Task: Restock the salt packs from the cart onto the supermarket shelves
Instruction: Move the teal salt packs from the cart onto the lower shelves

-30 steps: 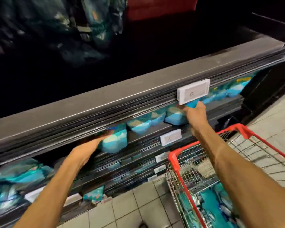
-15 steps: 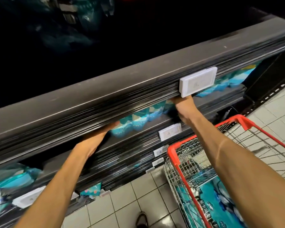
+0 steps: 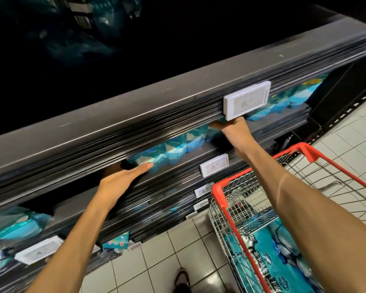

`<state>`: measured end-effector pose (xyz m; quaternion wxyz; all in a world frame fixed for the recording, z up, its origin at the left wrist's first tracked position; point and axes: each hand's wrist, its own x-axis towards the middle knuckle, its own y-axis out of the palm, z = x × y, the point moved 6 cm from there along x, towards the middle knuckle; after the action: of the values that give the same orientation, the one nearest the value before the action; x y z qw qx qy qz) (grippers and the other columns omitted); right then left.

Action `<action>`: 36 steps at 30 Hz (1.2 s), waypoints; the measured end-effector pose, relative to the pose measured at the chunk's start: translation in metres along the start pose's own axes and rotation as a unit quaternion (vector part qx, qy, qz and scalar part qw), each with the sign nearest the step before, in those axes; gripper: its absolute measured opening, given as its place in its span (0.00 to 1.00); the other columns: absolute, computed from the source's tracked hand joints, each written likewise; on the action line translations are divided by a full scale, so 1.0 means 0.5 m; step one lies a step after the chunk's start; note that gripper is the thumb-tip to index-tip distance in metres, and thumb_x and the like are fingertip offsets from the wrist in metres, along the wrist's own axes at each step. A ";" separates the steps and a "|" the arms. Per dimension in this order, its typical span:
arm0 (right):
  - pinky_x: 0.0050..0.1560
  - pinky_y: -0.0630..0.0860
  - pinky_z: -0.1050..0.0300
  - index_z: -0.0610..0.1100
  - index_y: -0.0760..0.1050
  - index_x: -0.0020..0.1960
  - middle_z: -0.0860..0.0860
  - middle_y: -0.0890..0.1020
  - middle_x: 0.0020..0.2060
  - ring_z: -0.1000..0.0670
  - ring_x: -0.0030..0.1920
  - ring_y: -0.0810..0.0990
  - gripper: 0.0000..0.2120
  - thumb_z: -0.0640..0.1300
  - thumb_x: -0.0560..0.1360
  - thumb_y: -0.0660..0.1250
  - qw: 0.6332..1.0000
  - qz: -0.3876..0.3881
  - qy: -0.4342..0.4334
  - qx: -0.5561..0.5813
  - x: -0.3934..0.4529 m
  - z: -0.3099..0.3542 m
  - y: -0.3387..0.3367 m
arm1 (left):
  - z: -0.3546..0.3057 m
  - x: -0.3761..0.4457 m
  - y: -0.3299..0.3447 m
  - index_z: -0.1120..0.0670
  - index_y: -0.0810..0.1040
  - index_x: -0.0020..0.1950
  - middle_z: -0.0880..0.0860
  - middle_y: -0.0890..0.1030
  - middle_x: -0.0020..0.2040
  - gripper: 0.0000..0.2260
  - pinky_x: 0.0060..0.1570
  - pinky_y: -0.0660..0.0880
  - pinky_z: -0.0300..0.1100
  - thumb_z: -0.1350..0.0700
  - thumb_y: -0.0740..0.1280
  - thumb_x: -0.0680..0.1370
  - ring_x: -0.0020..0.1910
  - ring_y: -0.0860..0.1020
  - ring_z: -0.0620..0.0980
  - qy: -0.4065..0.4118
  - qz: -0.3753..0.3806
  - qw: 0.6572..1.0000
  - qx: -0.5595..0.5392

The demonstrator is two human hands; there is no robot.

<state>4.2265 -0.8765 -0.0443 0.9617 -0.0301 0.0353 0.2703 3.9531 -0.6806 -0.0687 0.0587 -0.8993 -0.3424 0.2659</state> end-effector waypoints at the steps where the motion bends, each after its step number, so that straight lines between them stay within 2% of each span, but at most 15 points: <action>1: 0.50 0.80 0.59 0.41 0.80 0.57 0.49 0.86 0.50 0.53 0.51 0.85 0.16 0.38 0.70 0.76 1.000 0.000 0.012 -0.014 -0.003 -0.005 -0.009 | 0.006 -0.004 -0.011 0.41 0.85 0.40 0.40 0.85 0.44 0.24 0.53 0.75 0.35 0.31 0.79 0.50 0.50 0.82 0.41 0.019 -0.048 0.999 -0.004; 3: 0.48 0.79 0.60 0.42 0.81 0.54 0.52 0.87 0.47 0.55 0.47 0.85 0.15 0.41 0.69 0.77 0.999 -0.008 0.019 -0.033 -0.016 -0.014 -0.026 | -0.006 -0.020 -0.013 0.39 0.85 0.45 0.40 0.86 0.44 0.18 0.45 0.77 0.30 0.40 0.81 0.57 0.47 0.84 0.40 0.129 -0.081 0.988 -0.019; 5: 0.50 0.78 0.62 0.46 0.81 0.53 0.55 0.87 0.47 0.56 0.49 0.85 0.14 0.42 0.69 0.77 0.999 -0.001 0.004 -0.040 -0.035 -0.012 -0.040 | -0.006 -0.040 -0.009 0.40 0.81 0.51 0.43 0.85 0.50 0.17 0.47 0.77 0.29 0.50 0.80 0.65 0.50 0.82 0.38 0.215 -0.097 0.971 -0.037; 8: 0.59 0.77 0.64 0.49 0.79 0.58 0.55 0.85 0.53 0.58 0.56 0.82 0.19 0.43 0.69 0.79 0.999 -0.001 -0.008 -0.034 -0.089 -0.003 -0.076 | 0.032 -0.090 -0.016 0.42 0.74 0.53 0.43 0.78 0.48 0.12 0.53 0.74 0.35 0.51 0.74 0.74 0.47 0.77 0.38 0.247 -0.212 0.944 -0.061; 10: 0.62 0.75 0.62 0.48 0.78 0.62 0.53 0.85 0.56 0.56 0.59 0.81 0.22 0.43 0.70 0.78 0.999 -0.006 -0.013 -0.032 -0.134 -0.004 -0.111 | 0.049 -0.132 0.011 0.44 0.72 0.48 0.43 0.76 0.42 0.03 0.48 0.71 0.31 0.51 0.66 0.77 0.42 0.74 0.38 0.287 -0.217 0.931 -0.064; 14: 0.59 0.79 0.58 0.45 0.78 0.62 0.47 0.85 0.54 0.50 0.56 0.83 0.16 0.44 0.75 0.73 0.997 -0.068 0.009 -0.025 -0.255 -0.024 -0.221 | 0.066 -0.174 0.132 0.52 0.73 0.42 0.44 0.77 0.38 0.07 0.40 0.70 0.30 0.59 0.63 0.80 0.37 0.73 0.39 0.286 -0.105 0.952 -0.019; 18: 0.47 0.81 0.62 0.42 0.79 0.58 0.45 0.86 0.51 0.47 0.49 0.86 0.11 0.42 0.77 0.70 0.983 -0.178 0.051 -0.003 -0.410 -0.084 -0.348 | 0.041 -0.213 0.304 0.53 0.74 0.43 0.49 0.77 0.37 0.08 0.36 0.71 0.37 0.49 0.62 0.76 0.34 0.73 0.46 0.269 0.027 0.962 -0.037; 22: 0.42 0.80 0.59 0.38 0.80 0.54 0.44 0.87 0.46 0.47 0.47 0.86 0.08 0.41 0.79 0.68 0.933 -0.335 0.125 0.048 -0.602 -0.217 -0.492 | 0.026 -0.260 0.525 0.47 0.75 0.44 0.53 0.75 0.34 0.09 0.33 0.70 0.36 0.42 0.63 0.75 0.31 0.72 0.45 0.247 0.192 0.950 0.006; 24: 0.41 0.80 0.59 0.39 0.81 0.50 0.50 0.87 0.41 0.52 0.42 0.85 0.05 0.40 0.79 0.67 0.892 -0.417 0.161 0.064 -0.705 -0.300 -0.562 | 0.039 -0.287 0.653 0.44 0.76 0.44 0.50 0.78 0.34 0.06 0.32 0.71 0.35 0.43 0.65 0.76 0.31 0.75 0.44 0.213 0.282 0.934 0.055; 26: 0.34 0.77 0.64 0.42 0.80 0.47 0.56 0.85 0.34 0.58 0.35 0.83 0.04 0.39 0.79 0.67 0.849 -0.485 0.198 0.066 -0.797 -0.381 -0.618 | 0.077 -0.299 0.772 0.43 0.77 0.43 0.45 0.81 0.36 0.05 0.30 0.72 0.33 0.50 0.66 0.79 0.32 0.80 0.42 0.160 0.346 0.918 0.106; 28: 0.28 0.75 0.68 0.42 0.80 0.50 0.54 0.84 0.35 0.56 0.35 0.81 0.04 0.40 0.80 0.66 0.809 -0.529 0.247 0.059 -0.885 -0.469 -0.665 | 0.140 -0.310 0.892 0.47 0.75 0.44 0.47 0.82 0.38 0.08 0.25 0.71 0.33 0.58 0.64 0.81 0.32 0.81 0.42 0.095 0.398 0.899 0.158; 30: 0.25 0.75 0.65 0.39 0.77 0.50 0.48 0.80 0.36 0.56 0.32 0.79 0.04 0.39 0.81 0.65 0.775 -0.553 0.299 0.063 -0.957 -0.555 -0.689 | 0.213 -0.311 0.983 0.52 0.73 0.43 0.52 0.80 0.38 0.08 0.23 0.71 0.37 0.60 0.63 0.81 0.33 0.81 0.47 0.035 0.427 0.874 0.229; 32: 0.28 0.69 0.58 0.40 0.73 0.40 0.45 0.75 0.32 0.54 0.28 0.75 0.10 0.36 0.80 0.65 0.749 -0.560 0.352 0.047 -1.020 -0.638 -0.706 | 0.297 -0.310 1.060 0.55 0.71 0.38 0.56 0.75 0.35 0.10 0.30 0.70 0.40 0.60 0.64 0.79 0.33 0.77 0.54 -0.003 0.446 0.841 0.306; 34: 0.34 0.65 0.54 0.44 0.68 0.33 0.46 0.72 0.29 0.48 0.32 0.71 0.17 0.37 0.80 0.66 0.745 -0.524 0.412 0.025 -1.064 -0.722 -0.705 | 0.385 -0.298 1.111 0.52 0.66 0.33 0.53 0.69 0.32 0.15 0.33 0.65 0.39 0.61 0.63 0.79 0.31 0.70 0.49 0.004 0.449 0.801 0.396; 36: 0.37 0.70 0.50 0.45 0.67 0.35 0.46 0.74 0.30 0.45 0.36 0.75 0.16 0.38 0.79 0.68 0.756 -0.469 0.456 0.025 -1.083 -0.787 -0.687 | 0.456 -0.276 1.125 0.49 0.65 0.33 0.46 0.69 0.32 0.16 0.31 0.65 0.35 0.58 0.62 0.80 0.31 0.68 0.43 0.051 0.428 0.757 0.491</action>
<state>3.9244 -1.4798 -0.3772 0.8387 -0.1389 0.4575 -0.2607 4.0774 -1.2139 -0.3645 0.3896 -0.8119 0.2594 0.3490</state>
